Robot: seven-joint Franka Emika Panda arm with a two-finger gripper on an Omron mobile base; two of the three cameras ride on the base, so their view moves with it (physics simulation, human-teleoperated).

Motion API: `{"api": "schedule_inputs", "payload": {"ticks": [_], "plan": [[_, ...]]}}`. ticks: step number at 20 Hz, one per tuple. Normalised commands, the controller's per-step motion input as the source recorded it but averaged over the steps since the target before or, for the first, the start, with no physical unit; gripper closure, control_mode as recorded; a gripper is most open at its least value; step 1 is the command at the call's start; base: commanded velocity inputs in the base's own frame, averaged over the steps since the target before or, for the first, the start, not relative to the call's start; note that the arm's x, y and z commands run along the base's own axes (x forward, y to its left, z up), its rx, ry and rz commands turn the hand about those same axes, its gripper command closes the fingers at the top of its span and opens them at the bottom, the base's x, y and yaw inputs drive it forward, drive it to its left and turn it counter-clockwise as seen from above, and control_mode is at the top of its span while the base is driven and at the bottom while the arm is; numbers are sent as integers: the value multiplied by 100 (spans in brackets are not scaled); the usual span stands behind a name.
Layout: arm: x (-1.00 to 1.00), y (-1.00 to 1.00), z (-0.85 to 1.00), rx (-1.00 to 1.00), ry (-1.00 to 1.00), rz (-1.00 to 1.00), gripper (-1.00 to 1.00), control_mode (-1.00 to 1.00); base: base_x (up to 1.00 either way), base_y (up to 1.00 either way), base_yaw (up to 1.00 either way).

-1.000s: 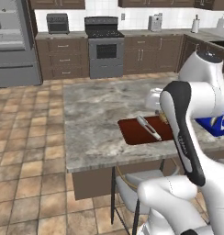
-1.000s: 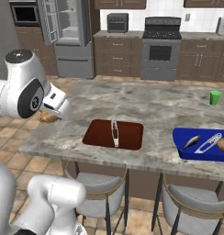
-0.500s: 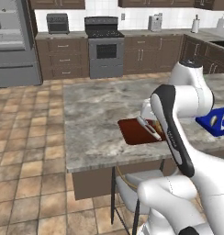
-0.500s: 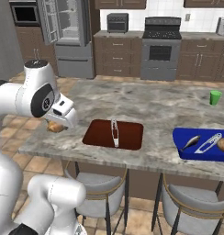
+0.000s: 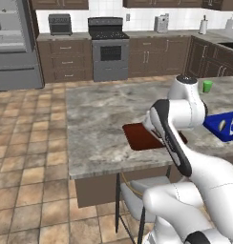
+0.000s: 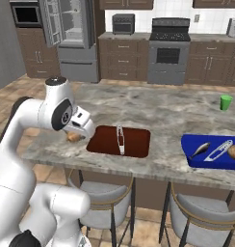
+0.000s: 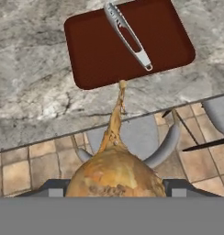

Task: Gather the onion and mushroom from the fridge and place them on a tray on the dining counter. Then gather the chicken drumstick and fish from the fridge and place them on the other tray.

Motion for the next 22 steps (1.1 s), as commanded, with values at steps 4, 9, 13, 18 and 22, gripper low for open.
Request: {"api": "schedule_inputs", "payload": {"ticks": [4,9,13,18,22], "plan": [[77,-11,-31,0,3,0,100,-100,0,0,0],[77,-2,-50,-1,6,0,100,-100,0,0,0],[72,0,-50,0,7,0,100,-100,0,0,0],[66,-1,-40,0,8,0,100,-100,0,0,0],[58,-1,-34,0,7,0,100,-100,0,0,0]]}}
